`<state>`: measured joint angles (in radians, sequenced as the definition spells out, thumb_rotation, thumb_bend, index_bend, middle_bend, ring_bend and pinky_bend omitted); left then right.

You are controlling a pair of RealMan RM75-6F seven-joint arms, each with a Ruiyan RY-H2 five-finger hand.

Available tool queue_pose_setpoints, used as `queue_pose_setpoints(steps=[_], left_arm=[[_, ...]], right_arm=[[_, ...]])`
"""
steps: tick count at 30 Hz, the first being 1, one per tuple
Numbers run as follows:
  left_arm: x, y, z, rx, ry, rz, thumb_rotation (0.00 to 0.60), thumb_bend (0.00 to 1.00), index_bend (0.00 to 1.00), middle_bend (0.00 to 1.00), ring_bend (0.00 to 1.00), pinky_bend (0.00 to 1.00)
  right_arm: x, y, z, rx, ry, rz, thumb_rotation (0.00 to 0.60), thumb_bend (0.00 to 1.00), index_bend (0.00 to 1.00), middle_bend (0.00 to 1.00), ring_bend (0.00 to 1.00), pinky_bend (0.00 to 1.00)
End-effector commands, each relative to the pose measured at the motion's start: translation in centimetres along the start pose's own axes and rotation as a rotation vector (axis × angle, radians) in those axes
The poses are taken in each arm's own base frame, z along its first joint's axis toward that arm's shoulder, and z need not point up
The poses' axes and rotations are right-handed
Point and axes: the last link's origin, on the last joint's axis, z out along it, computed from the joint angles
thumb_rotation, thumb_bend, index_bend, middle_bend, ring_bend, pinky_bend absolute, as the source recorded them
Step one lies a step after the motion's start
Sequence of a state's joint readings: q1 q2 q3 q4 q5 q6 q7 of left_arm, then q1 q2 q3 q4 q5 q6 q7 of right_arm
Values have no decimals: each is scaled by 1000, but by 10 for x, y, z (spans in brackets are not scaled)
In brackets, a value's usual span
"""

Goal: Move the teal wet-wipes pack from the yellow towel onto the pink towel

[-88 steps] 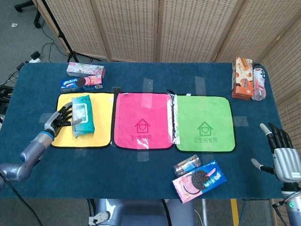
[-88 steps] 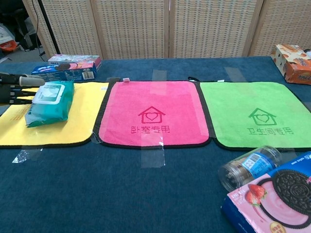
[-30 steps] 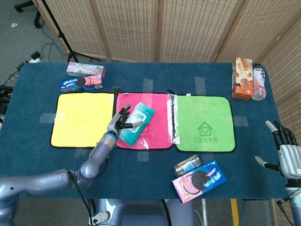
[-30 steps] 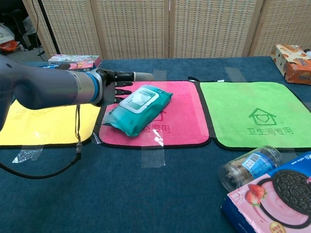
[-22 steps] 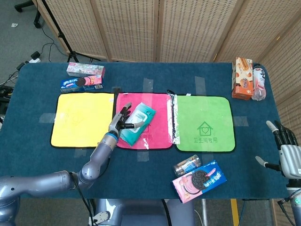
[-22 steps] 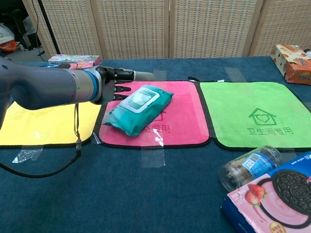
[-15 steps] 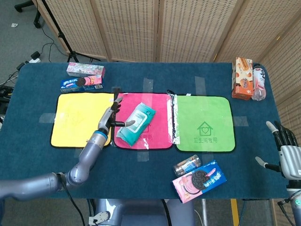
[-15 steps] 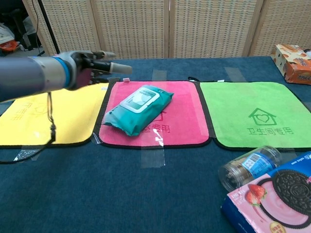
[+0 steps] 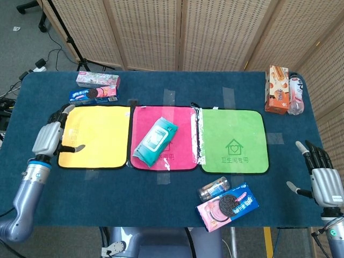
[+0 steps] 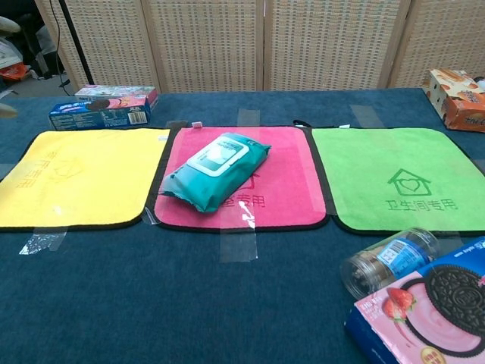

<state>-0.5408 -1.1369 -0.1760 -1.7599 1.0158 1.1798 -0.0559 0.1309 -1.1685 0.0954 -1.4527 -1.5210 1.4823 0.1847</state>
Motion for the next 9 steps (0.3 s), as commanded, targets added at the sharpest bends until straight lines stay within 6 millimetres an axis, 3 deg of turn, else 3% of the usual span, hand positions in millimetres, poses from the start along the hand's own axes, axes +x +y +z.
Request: queue_pose_setpoints(steps=[1, 3, 9], left_arm=[[17, -51, -57, 8, 76, 77, 600, 61, 0, 0, 0, 0], [18, -63, -81, 1, 109, 77, 600, 60, 0, 0, 0, 0], [19, -73, -114, 10, 108, 119, 600, 60, 0, 0, 0, 0]], right_arm=[[-1, -3, -1, 14, 10, -10, 600, 0, 0, 0, 0, 51], [-1, -4, -2, 22, 16, -16, 600, 0, 0, 0, 0, 51], [0, -5, -3, 30, 38, -28, 600, 0, 0, 0, 0, 27]])
